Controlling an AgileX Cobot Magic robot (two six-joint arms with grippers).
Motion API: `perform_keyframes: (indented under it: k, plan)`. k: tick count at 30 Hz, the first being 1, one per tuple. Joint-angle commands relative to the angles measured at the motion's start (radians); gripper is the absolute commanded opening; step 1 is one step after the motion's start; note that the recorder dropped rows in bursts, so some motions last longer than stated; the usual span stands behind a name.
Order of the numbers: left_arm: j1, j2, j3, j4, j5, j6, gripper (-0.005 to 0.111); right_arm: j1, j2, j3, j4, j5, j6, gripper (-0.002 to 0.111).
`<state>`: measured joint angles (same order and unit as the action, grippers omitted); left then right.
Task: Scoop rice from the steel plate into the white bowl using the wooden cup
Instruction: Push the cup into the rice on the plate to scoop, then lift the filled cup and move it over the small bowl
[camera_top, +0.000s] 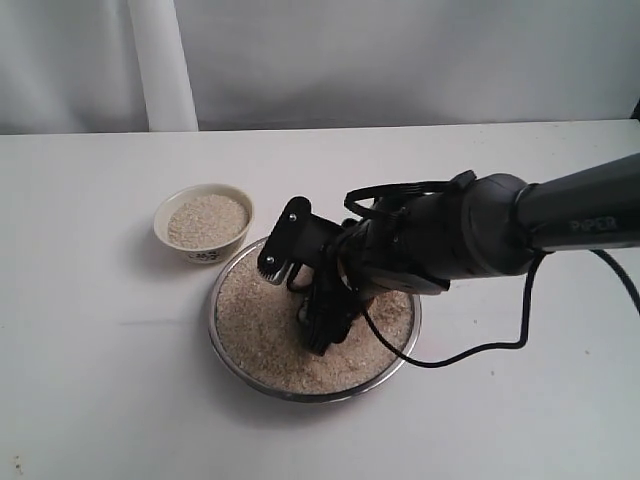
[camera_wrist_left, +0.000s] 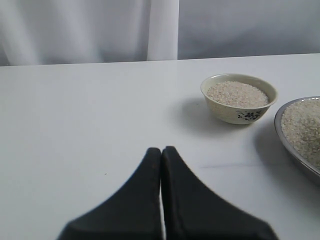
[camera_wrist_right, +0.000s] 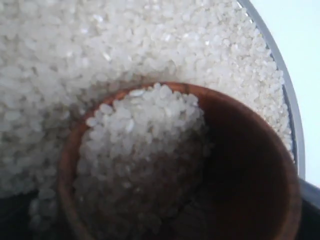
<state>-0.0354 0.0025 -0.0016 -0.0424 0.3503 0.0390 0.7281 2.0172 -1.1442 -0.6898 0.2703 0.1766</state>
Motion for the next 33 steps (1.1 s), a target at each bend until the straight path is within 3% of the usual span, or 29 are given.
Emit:
perform_keyframes:
  k: [1,11,33]
  plan:
    - [-0.006,-0.003,0.002,0.000,-0.004,-0.001,0.000,-0.005,-0.046,0.002,0.002,-0.060,0.012,0.000]
    - [-0.006,-0.003,0.002,0.000,-0.004,-0.003,0.000,-0.005,-0.149,-0.012,-0.006,-0.067,0.012,0.000]
    - [-0.006,-0.003,0.002,0.000,-0.004,-0.001,0.000,-0.002,-0.058,-0.433,0.003,0.169,-0.070,0.000]
